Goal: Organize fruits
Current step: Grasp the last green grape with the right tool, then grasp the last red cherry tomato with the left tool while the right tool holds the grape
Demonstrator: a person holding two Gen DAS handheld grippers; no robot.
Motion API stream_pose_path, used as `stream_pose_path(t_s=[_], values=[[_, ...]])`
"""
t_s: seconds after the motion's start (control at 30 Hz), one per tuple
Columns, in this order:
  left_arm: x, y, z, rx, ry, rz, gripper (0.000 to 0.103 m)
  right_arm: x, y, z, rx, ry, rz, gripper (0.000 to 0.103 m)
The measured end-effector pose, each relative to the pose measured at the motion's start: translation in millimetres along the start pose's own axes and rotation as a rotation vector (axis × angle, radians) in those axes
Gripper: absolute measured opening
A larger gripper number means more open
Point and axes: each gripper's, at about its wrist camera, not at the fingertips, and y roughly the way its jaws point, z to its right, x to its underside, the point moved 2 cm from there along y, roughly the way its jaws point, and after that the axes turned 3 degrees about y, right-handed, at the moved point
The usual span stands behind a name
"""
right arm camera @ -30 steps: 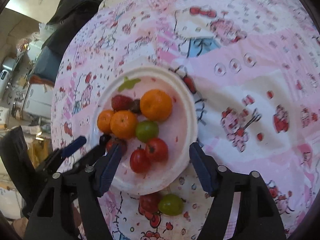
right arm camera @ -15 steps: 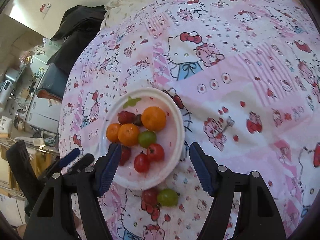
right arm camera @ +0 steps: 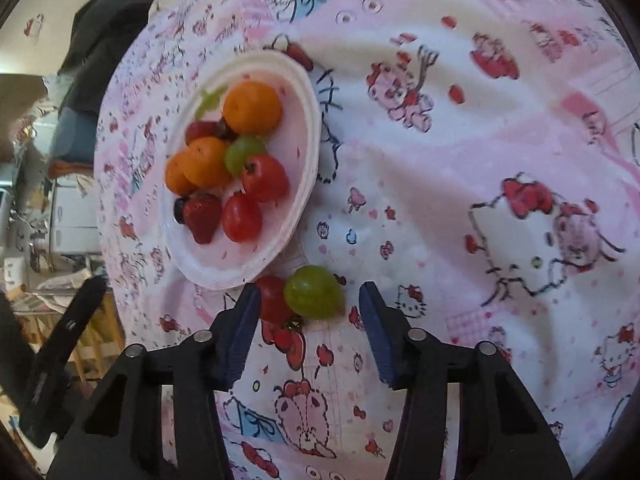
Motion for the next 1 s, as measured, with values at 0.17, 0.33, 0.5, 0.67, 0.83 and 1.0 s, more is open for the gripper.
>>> stream_pose_path(t_s=[0.17, 0.33, 0.5, 0.67, 0.83, 1.0], values=[[7.8, -10.8, -7.9, 0.001, -0.031, 0.018, 0.066, 2.0, 11.0, 1.3, 0.0, 0.03, -0.001, 0.044], [9.8, -10.5, -16.4, 0.006, -0.069, 0.009, 0.066, 1.6, 13.0, 2.1, -0.004, 0.048, 0.029, 0.036], [7.9, -12.5, -15.7, 0.01, -0.075, 0.018, 0.066, 1.6, 8.7, 12.2, -0.07, 0.091, 0.034, 0.032], [12.2, -9.6, -7.6, 0.0, -0.042, 0.013, 0.066, 4.9, -12.9, 14.6, -0.097, 0.094, 0.083, 0.032], [24.6, 12.0, 10.3, 0.006, -0.01, -0.053, 0.066, 3.3, -46.0, 25.5, -0.124, 0.106, 0.164, 0.032], [37.5, 34.4, 51.9, 0.023, 0.072, -0.09, 0.066, 2.4, -68.3, 36.2, -0.145, 0.123, 0.214, 0.032]])
